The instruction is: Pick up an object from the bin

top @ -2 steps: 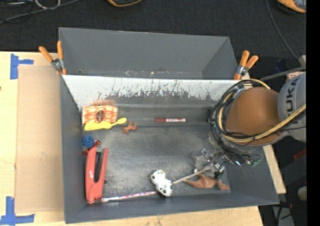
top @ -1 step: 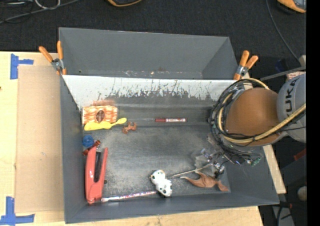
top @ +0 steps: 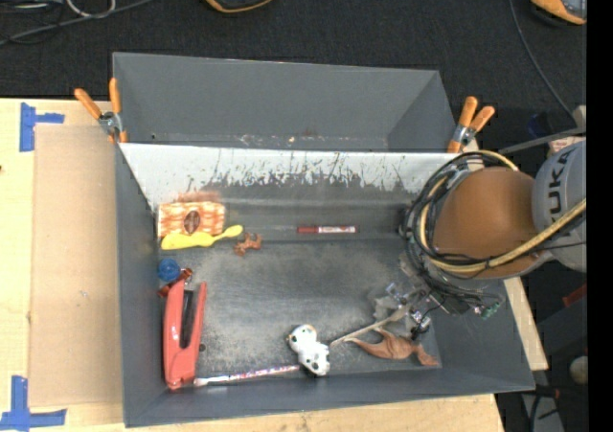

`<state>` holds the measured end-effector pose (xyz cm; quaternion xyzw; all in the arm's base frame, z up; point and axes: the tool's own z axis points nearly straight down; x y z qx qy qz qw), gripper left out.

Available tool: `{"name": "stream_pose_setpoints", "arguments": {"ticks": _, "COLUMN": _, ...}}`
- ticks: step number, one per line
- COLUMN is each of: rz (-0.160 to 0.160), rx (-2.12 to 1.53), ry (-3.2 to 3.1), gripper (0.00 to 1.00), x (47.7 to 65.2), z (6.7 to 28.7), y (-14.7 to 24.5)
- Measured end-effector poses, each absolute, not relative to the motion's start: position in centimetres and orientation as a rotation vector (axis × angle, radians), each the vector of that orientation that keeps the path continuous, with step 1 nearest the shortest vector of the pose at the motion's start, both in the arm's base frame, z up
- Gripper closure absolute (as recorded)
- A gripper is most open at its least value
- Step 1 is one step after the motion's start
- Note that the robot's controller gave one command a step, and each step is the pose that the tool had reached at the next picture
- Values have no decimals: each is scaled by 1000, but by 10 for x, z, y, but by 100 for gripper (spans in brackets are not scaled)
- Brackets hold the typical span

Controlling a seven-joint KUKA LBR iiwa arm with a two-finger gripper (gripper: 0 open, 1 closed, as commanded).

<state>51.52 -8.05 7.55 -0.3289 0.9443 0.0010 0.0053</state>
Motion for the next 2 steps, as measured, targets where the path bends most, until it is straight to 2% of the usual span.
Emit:
{"name": "stream_pose_setpoints", "arguments": {"ticks": 1, "rz": 9, "rx": -1048, "ry": 2953, "gripper": 100, "x": 518, "z": 147, "y": -85}}
{"name": "stream_pose_setpoints", "arguments": {"ticks": 2, "rz": 4, "rx": -1110, "ry": 2925, "gripper": 100, "x": 516, "z": 119, "y": -78}}
